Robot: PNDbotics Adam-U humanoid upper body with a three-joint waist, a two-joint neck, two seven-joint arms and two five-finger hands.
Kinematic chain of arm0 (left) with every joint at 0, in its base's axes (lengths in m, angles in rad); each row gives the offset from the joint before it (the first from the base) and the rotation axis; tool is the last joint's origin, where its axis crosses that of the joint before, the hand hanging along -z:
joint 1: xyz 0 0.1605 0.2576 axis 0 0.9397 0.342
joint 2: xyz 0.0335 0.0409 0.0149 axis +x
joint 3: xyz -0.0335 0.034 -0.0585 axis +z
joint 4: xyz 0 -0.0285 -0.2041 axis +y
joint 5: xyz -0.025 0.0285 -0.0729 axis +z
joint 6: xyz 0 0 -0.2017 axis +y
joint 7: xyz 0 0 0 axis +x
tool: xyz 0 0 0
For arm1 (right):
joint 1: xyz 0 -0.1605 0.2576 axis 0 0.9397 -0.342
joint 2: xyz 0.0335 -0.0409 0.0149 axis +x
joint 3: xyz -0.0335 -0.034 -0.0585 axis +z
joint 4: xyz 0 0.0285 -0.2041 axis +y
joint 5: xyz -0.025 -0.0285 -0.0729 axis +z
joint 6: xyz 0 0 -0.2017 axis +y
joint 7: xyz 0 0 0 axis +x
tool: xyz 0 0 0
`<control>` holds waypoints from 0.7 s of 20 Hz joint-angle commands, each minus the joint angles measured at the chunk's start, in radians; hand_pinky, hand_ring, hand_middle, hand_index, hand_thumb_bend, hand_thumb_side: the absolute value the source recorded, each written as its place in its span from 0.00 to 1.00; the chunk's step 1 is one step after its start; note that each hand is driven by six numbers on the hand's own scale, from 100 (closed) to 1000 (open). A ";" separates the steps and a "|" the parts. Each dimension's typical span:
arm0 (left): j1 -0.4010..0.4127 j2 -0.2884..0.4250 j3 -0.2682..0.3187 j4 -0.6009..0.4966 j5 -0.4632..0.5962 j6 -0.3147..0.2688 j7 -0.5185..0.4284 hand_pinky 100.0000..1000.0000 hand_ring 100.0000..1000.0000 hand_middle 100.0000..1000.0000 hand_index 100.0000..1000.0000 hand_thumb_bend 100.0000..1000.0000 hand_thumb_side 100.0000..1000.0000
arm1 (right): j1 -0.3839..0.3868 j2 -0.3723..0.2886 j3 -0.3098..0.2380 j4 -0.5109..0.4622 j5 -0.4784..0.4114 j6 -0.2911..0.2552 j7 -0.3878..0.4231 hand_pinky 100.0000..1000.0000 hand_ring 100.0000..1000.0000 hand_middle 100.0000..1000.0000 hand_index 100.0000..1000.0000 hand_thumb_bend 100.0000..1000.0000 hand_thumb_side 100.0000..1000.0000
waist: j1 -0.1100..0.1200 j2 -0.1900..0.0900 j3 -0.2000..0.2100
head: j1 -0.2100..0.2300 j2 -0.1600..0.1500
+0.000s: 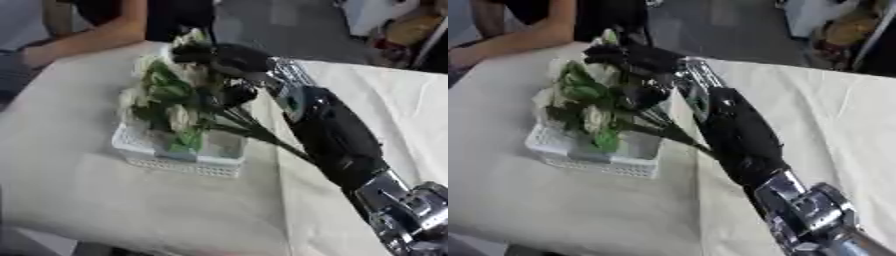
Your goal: Pick up objects on the table and place them in the box.
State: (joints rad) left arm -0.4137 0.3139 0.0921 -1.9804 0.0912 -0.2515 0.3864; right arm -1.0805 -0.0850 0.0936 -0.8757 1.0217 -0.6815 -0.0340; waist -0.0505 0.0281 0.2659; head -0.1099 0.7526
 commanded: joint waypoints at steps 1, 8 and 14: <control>-0.007 0.014 0.000 -0.020 0.001 0.000 -0.006 0.43 0.46 0.58 0.65 0.04 0.84 | -0.034 -0.022 -0.007 -0.053 -0.013 0.047 -0.187 1.00 1.00 1.00 1.00 0.21 0.00 | 0.009 -0.016 -0.001 | -0.002 -0.014; -0.006 0.015 0.000 -0.020 0.001 0.000 -0.008 0.43 0.46 0.58 0.65 0.04 0.84 | -0.037 -0.027 0.014 -0.075 -0.003 0.105 -0.348 1.00 1.00 1.00 1.00 0.25 0.00 | 0.008 -0.018 -0.002 | -0.007 -0.012; -0.006 0.015 0.000 -0.020 0.001 -0.001 -0.009 0.43 0.46 0.57 0.65 0.04 0.84 | -0.033 -0.026 0.020 -0.068 0.017 0.101 -0.359 1.00 1.00 1.00 1.00 0.22 0.00 | 0.008 -0.018 -0.003 | -0.005 -0.012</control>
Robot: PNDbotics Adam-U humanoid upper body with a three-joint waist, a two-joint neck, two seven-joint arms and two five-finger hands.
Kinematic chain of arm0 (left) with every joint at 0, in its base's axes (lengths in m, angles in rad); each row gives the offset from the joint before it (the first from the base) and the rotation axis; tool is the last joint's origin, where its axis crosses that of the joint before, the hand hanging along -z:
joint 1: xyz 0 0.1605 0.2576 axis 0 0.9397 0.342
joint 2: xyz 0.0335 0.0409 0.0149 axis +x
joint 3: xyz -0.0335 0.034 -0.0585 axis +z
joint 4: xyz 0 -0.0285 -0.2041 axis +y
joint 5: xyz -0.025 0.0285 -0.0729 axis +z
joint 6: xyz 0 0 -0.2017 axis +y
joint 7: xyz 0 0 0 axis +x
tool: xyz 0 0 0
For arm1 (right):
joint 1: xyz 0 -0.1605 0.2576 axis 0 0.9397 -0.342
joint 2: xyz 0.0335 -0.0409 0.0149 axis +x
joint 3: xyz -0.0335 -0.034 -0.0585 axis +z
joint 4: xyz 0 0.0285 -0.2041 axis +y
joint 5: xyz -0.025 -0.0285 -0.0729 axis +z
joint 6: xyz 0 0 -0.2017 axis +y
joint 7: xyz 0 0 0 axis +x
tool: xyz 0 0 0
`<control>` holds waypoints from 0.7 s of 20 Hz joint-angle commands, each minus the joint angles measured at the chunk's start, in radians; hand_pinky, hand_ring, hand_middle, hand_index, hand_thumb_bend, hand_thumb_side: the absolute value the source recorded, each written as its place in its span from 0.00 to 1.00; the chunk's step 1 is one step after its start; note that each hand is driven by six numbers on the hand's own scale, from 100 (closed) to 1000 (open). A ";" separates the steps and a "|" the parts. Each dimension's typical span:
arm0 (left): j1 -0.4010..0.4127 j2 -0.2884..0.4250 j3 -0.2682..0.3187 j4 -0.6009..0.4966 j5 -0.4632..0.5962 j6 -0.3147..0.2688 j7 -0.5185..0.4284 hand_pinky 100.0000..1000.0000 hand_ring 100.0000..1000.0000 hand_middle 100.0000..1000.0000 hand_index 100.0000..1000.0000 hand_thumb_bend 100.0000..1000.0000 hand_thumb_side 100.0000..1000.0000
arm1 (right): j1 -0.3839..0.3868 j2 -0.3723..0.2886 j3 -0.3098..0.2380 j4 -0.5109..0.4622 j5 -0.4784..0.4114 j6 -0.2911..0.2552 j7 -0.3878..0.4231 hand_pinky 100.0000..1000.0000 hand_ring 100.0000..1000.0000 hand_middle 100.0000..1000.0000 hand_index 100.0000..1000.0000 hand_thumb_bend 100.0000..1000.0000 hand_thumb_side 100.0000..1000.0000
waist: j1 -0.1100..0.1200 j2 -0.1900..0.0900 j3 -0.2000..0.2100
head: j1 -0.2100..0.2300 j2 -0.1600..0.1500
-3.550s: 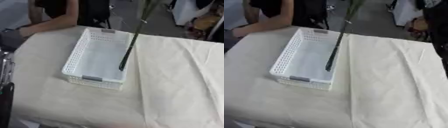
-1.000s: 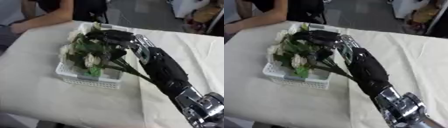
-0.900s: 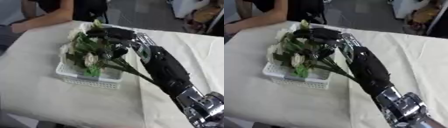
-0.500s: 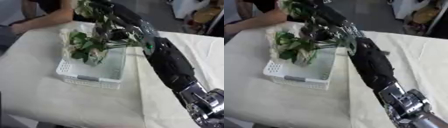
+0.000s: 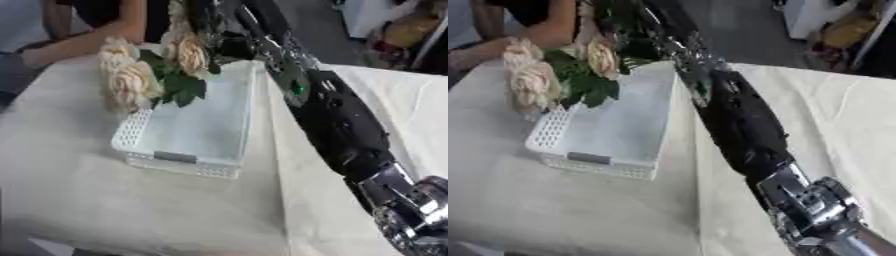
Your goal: Pick up objects on the table and place them in the box.
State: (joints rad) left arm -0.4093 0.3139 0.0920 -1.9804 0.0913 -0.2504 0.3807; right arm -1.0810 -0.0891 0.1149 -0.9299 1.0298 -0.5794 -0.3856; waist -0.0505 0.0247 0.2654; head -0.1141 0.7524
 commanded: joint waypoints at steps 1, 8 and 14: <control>-0.011 0.015 0.000 -0.020 0.001 -0.002 -0.003 0.43 0.46 0.57 0.65 0.04 0.84 | -0.032 -0.021 -0.002 -0.011 0.012 -0.002 -0.007 1.00 1.00 1.00 1.00 0.22 0.00 | 0.008 -0.015 -0.002 | 0.000 -0.012; -0.012 0.017 -0.001 -0.020 0.001 -0.003 -0.006 0.43 0.46 0.57 0.65 0.04 0.84 | -0.021 -0.040 0.116 0.190 0.257 -0.208 0.327 0.89 0.84 0.83 0.87 0.00 0.56 | 0.005 -0.015 -0.003 | 0.003 -0.008; -0.012 0.017 0.003 -0.020 -0.001 -0.006 -0.007 0.43 0.46 0.57 0.65 0.04 0.83 | -0.004 -0.002 0.001 0.273 0.276 -0.260 0.980 0.87 0.83 0.86 0.86 0.00 0.72 | 0.009 -0.013 -0.007 | 0.014 -0.005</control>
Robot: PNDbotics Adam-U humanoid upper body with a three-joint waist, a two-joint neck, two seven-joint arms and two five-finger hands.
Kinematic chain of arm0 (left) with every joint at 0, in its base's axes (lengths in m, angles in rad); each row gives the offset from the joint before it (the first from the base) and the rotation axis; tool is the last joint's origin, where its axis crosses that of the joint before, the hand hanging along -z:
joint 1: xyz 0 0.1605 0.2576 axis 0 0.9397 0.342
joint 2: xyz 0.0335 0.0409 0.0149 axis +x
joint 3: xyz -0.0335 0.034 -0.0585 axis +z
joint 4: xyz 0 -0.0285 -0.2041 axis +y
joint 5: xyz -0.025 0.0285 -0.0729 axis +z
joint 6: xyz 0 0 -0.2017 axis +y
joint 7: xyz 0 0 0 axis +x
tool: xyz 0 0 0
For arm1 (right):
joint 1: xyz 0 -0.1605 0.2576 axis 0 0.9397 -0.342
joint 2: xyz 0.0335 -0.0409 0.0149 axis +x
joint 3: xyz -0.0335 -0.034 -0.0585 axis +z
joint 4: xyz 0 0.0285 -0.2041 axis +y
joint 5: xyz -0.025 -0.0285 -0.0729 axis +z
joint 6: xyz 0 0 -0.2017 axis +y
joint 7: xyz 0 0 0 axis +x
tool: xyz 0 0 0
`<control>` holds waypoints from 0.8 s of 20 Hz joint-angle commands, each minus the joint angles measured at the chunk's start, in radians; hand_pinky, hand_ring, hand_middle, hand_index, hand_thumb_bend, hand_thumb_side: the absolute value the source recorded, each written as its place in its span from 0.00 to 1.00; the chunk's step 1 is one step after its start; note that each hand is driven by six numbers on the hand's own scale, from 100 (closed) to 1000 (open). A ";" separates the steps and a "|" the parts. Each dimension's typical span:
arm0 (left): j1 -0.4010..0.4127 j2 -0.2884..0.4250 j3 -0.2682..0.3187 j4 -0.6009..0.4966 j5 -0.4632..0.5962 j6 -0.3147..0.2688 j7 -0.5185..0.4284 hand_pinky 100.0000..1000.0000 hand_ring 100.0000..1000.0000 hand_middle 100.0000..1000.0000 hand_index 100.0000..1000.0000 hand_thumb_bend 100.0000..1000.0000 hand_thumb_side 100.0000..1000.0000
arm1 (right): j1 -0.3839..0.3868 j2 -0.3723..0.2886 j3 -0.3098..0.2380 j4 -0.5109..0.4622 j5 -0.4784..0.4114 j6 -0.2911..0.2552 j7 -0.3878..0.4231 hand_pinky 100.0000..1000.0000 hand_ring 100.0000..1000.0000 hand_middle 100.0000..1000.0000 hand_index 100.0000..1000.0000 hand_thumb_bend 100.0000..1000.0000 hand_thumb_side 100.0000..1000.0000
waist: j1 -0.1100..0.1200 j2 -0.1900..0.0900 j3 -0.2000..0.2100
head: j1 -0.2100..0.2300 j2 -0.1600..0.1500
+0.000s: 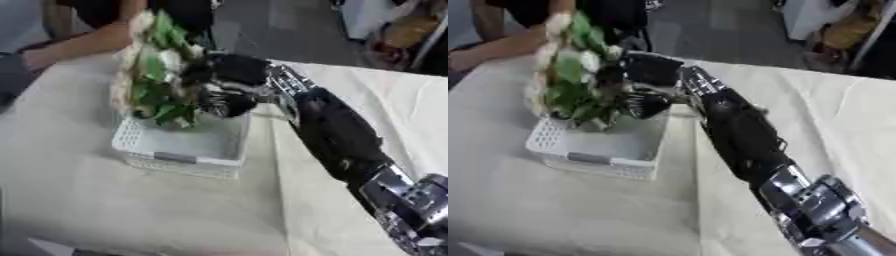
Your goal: Pick up objects on the table and place them in the box.
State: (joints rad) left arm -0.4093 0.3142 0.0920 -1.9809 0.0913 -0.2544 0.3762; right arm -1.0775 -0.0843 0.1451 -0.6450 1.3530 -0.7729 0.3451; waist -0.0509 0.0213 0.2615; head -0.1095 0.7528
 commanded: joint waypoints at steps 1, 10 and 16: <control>-0.012 0.017 0.003 -0.019 -0.002 -0.002 -0.003 0.43 0.46 0.57 0.65 0.04 0.83 | -0.006 -0.008 -0.030 -0.030 -0.089 -0.052 0.296 0.87 0.83 0.86 0.86 0.00 0.73 | 0.009 -0.009 -0.004 | 0.009 -0.005; -0.011 0.019 0.002 -0.019 -0.002 -0.002 -0.006 0.43 0.46 0.57 0.65 0.04 0.83 | -0.003 -0.022 -0.003 -0.132 -0.284 0.023 0.477 0.88 0.85 0.87 0.89 0.00 0.72 | 0.009 -0.010 -0.006 | 0.010 -0.002; -0.012 0.019 0.002 -0.019 -0.002 -0.002 -0.006 0.43 0.46 0.57 0.65 0.04 0.83 | -0.001 -0.026 0.001 -0.152 -0.307 0.034 0.507 0.89 0.86 0.86 0.91 0.00 0.73 | 0.009 -0.010 -0.005 | 0.012 -0.001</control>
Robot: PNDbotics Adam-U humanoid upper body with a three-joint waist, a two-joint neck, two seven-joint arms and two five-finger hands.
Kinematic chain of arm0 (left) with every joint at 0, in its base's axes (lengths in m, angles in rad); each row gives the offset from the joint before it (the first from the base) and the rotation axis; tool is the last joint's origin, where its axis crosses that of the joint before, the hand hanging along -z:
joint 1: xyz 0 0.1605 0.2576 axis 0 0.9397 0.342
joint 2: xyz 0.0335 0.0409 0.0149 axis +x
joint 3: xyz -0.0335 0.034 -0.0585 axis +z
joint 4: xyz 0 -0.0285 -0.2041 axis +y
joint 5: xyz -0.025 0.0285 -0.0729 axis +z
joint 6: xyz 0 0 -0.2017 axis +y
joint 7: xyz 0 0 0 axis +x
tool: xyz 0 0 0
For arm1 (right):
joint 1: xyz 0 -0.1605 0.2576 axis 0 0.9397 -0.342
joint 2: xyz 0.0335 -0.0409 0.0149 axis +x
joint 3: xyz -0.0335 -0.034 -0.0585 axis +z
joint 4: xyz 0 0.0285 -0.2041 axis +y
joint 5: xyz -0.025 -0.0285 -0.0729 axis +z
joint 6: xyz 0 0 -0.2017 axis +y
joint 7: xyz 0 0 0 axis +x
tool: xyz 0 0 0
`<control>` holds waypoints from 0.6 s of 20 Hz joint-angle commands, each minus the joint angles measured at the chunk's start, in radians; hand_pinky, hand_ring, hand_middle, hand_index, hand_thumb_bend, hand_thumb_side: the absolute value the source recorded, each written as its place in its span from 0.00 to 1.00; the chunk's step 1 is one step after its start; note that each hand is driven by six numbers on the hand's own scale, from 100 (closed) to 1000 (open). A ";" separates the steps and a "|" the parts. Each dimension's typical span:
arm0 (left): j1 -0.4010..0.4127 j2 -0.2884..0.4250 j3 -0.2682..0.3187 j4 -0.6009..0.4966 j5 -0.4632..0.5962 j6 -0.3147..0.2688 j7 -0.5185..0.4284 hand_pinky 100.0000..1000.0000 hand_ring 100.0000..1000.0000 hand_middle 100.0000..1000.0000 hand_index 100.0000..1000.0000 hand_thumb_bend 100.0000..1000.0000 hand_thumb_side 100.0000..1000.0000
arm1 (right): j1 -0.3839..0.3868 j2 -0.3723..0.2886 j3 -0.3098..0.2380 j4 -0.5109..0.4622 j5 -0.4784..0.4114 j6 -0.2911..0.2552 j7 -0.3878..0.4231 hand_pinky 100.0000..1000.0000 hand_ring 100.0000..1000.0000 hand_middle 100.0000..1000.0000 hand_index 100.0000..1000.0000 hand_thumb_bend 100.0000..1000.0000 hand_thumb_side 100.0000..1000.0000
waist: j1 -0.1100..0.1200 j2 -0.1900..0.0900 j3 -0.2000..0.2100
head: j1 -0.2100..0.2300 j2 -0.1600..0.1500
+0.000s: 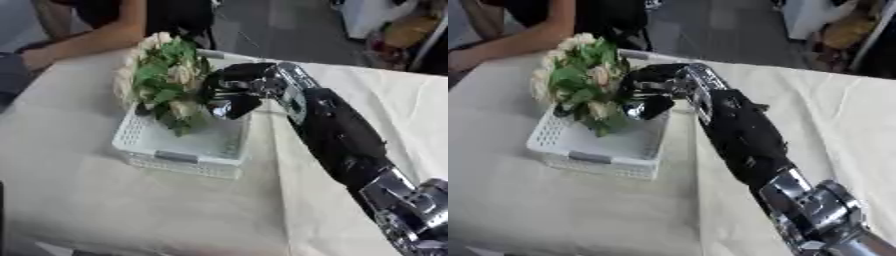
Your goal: Pick up objects on the table and place them in the box.
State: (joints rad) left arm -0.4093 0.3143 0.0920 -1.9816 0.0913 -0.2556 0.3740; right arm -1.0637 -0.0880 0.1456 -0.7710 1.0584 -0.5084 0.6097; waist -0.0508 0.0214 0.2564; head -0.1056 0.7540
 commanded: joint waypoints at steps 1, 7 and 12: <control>-0.012 0.019 0.002 -0.018 -0.002 -0.001 -0.004 0.43 0.46 0.57 0.65 0.04 0.83 | -0.016 -0.023 0.001 -0.031 -0.016 -0.230 0.242 0.89 0.85 0.82 0.90 0.00 0.71 | 0.009 -0.010 -0.001 | 0.008 -0.002; -0.010 0.019 0.002 -0.018 -0.002 -0.001 -0.006 0.43 0.46 0.57 0.65 0.04 0.83 | -0.025 -0.043 -0.015 -0.163 -0.062 -0.245 -0.019 0.77 0.71 0.62 0.60 0.00 0.13 | 0.009 -0.013 -0.003 | 0.011 0.000; -0.008 0.020 0.001 -0.018 -0.003 0.001 -0.007 0.43 0.46 0.57 0.65 0.04 0.83 | -0.023 -0.056 -0.013 -0.231 -0.043 -0.171 -0.521 0.68 0.61 0.52 0.48 0.00 0.00 | 0.009 -0.014 -0.005 | 0.007 0.000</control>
State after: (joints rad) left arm -0.4062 0.3144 0.0920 -1.9819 0.0913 -0.2554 0.3696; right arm -1.0640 -0.1237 0.1349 -0.9701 1.0109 -0.6811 0.1819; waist -0.0508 0.0192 0.2524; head -0.1045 0.7543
